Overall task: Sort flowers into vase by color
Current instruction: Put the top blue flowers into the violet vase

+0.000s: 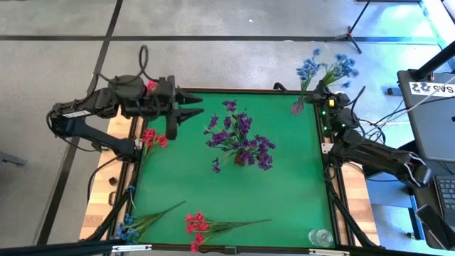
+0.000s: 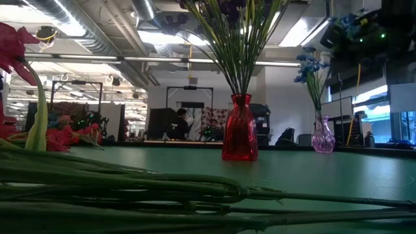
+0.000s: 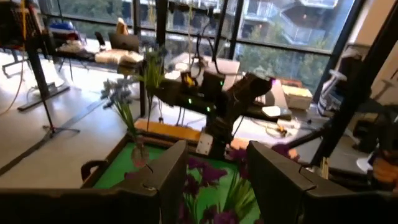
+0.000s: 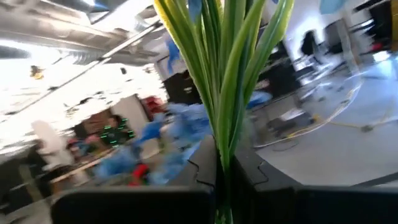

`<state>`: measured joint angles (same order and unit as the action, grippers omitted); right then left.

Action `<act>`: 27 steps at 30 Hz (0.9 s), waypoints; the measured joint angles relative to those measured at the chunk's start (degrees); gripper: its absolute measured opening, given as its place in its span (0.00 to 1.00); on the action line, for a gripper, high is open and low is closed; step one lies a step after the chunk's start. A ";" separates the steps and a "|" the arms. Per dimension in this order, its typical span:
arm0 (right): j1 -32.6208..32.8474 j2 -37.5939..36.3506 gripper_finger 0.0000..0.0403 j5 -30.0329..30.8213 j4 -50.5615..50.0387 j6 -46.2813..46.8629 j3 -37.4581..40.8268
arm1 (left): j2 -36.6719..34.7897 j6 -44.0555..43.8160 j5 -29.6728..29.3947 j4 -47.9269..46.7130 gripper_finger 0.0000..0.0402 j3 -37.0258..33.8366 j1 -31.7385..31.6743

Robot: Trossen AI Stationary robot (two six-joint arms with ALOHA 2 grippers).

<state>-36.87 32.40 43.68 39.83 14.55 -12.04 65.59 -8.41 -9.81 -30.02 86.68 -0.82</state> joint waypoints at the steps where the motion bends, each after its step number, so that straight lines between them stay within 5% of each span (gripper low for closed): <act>1: -1.23 0.00 0.03 -0.02 0.28 -0.85 0.29 | 0.04 -0.02 -0.18 -0.07 0.41 -0.31 0.21; 14: -12.91 6.87 0.03 -11.14 2.40 -3.91 0.55 | -0.07 -3.23 -0.28 1.15 0.41 -2.97 0.22; 27: -13.02 12.61 0.03 -9.26 5.26 -5.55 0.55 | -0.03 -4.54 -4.28 2.19 0.41 -5.62 0.05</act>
<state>-49.89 45.01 34.41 45.10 8.99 -11.49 65.56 -12.95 -14.09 -27.83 81.06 -0.78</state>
